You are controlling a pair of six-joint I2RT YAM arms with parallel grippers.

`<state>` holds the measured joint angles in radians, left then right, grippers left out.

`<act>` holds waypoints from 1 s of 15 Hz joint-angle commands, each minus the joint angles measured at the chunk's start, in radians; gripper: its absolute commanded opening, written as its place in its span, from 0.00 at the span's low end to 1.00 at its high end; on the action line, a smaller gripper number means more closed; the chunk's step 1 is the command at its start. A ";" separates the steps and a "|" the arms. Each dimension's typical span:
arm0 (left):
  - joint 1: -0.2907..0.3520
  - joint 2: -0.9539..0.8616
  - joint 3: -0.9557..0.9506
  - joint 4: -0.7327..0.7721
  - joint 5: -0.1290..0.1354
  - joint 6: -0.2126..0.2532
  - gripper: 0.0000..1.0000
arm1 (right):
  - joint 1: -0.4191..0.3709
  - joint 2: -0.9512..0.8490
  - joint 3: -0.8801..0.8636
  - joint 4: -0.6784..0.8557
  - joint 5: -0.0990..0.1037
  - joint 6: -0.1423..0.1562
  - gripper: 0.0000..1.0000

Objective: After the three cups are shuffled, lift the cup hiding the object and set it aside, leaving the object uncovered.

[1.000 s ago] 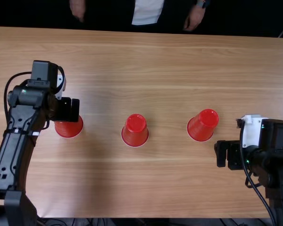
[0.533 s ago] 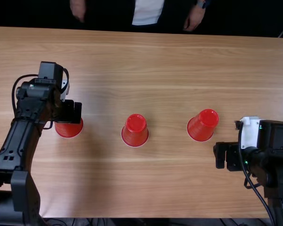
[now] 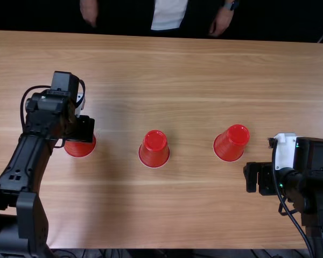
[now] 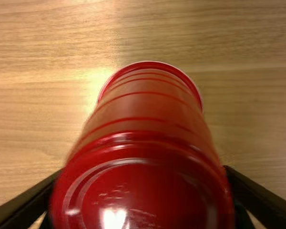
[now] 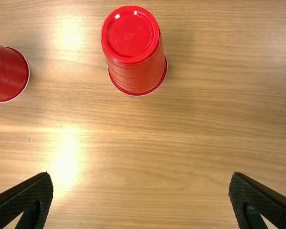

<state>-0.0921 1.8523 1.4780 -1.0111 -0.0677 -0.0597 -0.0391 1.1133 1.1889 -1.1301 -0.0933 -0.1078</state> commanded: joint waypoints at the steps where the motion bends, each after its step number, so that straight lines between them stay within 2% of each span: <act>1: -0.009 0.013 0.001 0.001 0.001 -0.008 0.23 | 0.010 -0.012 -0.022 0.001 -0.006 0.001 1.00; 2: -0.009 0.012 -0.001 0.001 0.001 -0.008 0.15 | 0.010 -0.024 -0.022 0.001 -0.006 0.001 1.00; 3: -0.008 0.010 -0.001 -0.001 0.000 -0.008 0.14 | 0.010 -0.040 -0.022 0.001 -0.004 0.001 1.00; 7: -0.005 -0.054 -0.004 -0.020 -0.002 -0.012 0.13 | 0.010 -0.050 -0.020 0.001 -0.006 -0.001 1.00; 10: 0.000 -0.180 -0.005 -0.036 -0.004 -0.062 0.14 | 0.010 -0.050 -0.018 0.001 -0.004 -0.001 1.00; 12: 0.008 -0.266 -0.001 -0.108 -0.004 -0.075 0.15 | 0.010 -0.050 -0.018 0.001 -0.004 0.001 1.00; 13: 0.025 -0.306 0.001 -0.128 -0.004 -0.077 0.15 | 0.011 -0.052 -0.018 0.001 -0.006 0.001 1.00; 15: 0.104 -0.367 -0.001 -0.145 -0.004 -0.100 0.15 | 0.011 -0.052 -0.020 0.001 -0.004 0.001 1.00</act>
<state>-0.0185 1.5124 1.4723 -1.1530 -0.0673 -0.1337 -0.0391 1.0767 1.1885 -1.1297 -0.0929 -0.1066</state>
